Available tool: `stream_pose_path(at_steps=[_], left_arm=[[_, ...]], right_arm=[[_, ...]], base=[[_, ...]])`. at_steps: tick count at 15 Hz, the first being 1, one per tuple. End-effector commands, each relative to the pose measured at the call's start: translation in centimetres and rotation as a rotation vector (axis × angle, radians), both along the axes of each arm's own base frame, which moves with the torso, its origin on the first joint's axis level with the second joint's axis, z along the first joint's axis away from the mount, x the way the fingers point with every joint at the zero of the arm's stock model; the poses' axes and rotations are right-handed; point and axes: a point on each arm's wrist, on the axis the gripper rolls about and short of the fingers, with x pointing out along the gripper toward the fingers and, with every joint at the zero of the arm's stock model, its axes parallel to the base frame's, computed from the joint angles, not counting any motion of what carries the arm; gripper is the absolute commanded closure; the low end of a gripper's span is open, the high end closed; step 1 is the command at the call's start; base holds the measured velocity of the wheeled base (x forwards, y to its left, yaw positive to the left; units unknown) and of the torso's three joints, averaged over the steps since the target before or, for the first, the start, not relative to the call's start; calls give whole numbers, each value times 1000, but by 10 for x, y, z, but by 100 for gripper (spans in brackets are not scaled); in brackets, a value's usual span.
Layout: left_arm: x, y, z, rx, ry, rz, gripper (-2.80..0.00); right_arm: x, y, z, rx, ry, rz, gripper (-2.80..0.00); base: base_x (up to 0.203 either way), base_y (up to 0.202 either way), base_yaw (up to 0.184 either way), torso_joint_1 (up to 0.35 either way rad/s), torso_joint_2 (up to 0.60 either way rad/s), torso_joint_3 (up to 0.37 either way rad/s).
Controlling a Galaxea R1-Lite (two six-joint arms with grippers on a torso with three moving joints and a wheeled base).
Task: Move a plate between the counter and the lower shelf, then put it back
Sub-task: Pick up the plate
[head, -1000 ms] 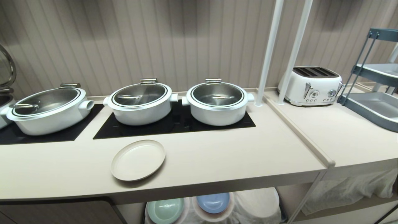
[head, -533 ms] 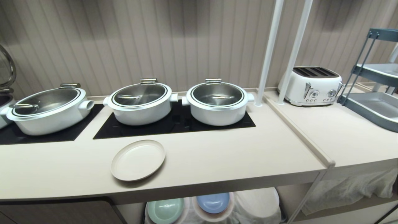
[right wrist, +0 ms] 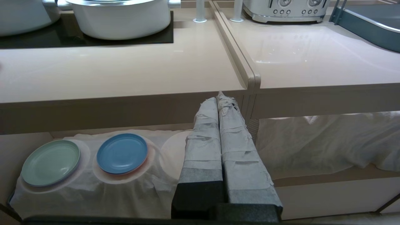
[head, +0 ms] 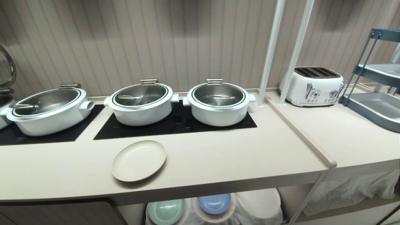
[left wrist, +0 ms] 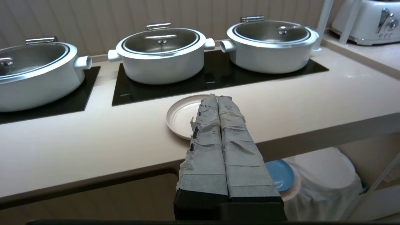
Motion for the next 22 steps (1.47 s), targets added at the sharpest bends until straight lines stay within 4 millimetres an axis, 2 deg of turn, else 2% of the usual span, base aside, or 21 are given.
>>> stream_pose_path(at_steps=[1,4,6,7,11,14,17,22], left_arm=[[23,0,33,-27,88,2,0],[56,0,87,-130,135,7,0],[81,1,111,-192,216,38,0],[92,1,116,-222,304,62,0],[141,2,114,-449,569,152,0],[174,3,110,-514,664,192,0],[191,3,101,-522,728,209,0],[207,2,90,-521,797,206,0]], right_arm=[[0,0,0,-1,0,0,0],[0,0,0,-1,0,0,0],[0,0,0,0,0,0,0],[0,0,0,-1,0,0,0],[0,0,0,-1,0,0,0],[0,0,0,-1,0,0,0],[0,0,0,0,0,0,0],[0,0,0,-1,0,0,0]], base=[[0,0,0,0,0,0],[0,0,0,0,0,0],[0,0,0,0,0,0],[0,0,0,0,0,0],[0,0,0,0,0,0],[0,0,0,0,0,0],[0,0,0,0,0,0],[0,0,0,0,0,0]])
